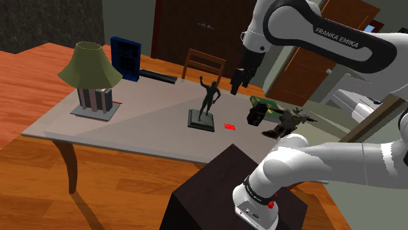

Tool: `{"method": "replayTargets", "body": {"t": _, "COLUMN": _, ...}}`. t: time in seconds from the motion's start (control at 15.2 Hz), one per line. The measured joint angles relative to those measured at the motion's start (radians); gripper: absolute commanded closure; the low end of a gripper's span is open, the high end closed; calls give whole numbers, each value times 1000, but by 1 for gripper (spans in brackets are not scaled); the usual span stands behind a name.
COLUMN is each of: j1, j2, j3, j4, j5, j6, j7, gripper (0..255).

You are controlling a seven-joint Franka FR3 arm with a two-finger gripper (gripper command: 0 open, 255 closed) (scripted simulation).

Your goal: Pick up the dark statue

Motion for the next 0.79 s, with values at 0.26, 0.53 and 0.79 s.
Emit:
{"method": "replayTargets", "body": {"t": 0.26, "j1": -10, "j2": 50, "j3": -42, "j4": 4, "j5": -20, "j6": 49, "j7": -41, "gripper": 0}}
{"method": "replayTargets", "body": {"t": 0.53, "j1": -23, "j2": 158, "j3": -110, "j4": 31, "j5": -41, "j6": 134, "j7": -109, "gripper": 0}}
{"method": "replayTargets", "body": {"t": 0.79, "j1": -34, "j2": 284, "j3": -187, "j4": 85, "j5": -54, "j6": 212, "j7": -193, "gripper": 0}}
